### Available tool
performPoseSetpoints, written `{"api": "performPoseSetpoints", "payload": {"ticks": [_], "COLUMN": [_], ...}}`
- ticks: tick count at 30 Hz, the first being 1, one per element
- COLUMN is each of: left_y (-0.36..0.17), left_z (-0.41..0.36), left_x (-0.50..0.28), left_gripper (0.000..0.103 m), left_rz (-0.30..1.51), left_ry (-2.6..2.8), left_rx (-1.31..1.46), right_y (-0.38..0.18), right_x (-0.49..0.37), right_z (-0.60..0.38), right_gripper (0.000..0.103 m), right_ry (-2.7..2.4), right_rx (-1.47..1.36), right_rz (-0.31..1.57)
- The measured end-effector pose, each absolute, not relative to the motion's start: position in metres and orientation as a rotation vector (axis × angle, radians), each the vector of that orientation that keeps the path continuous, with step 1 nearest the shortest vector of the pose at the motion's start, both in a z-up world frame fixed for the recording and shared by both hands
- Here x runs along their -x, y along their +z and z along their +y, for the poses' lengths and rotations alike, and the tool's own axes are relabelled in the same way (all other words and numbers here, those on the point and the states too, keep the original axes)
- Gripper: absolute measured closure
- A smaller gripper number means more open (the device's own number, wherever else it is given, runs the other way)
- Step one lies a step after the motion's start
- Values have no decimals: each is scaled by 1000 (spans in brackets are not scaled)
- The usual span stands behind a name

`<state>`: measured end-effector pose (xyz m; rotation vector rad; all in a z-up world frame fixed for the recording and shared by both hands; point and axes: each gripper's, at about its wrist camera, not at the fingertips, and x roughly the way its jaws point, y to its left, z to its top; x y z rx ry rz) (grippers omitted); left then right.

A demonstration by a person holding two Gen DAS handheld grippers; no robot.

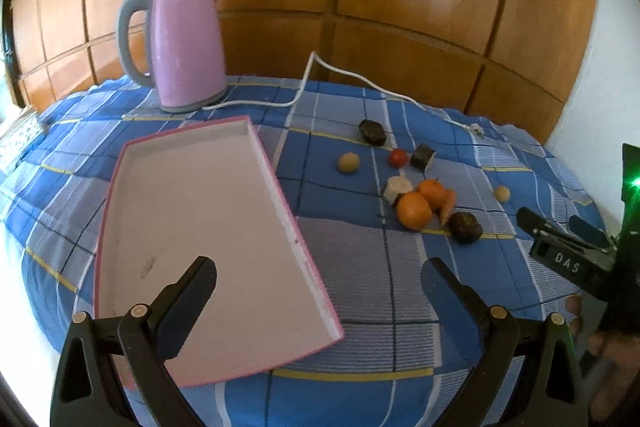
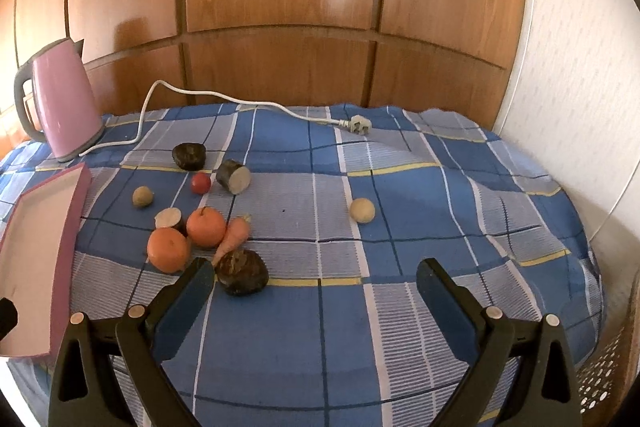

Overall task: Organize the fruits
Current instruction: 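Move the left tool toward the produce beside the tray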

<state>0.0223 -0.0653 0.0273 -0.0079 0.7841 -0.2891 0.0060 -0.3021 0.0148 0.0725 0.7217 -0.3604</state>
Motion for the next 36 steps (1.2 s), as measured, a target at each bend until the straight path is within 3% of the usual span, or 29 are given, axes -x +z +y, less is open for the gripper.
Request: {"api": "performPoseSetpoints", "payload": {"ticks": [6, 10, 15, 18, 23, 36], "left_y": [30, 29, 24, 19, 7, -18], "left_z": [-78, -94, -118, -132, -156, -177], "left_x": [-32, -45, -56, -63, -80, -107], "left_gripper": [2, 22, 24, 34, 42, 40], "left_rz": [793, 825, 844, 869, 914, 955], "left_ry": [-318, -380, -425, -451, -483, -471], "left_rx": [5, 9, -19, -36, -65, -102], "right_y": [12, 8, 0, 0, 2, -7], "right_x": [-2, 2, 6, 8, 9, 2], "right_z": [-311, -320, -335, -339, -343, -353], "right_gripper": [0, 0, 0, 0, 0, 2], "right_ry": [-350, -353, -385, -397, -401, -412], "right_rx": [-112, -137, -174, -178, -181, -180], "right_rz": [738, 760, 790, 788, 782, 803]}}
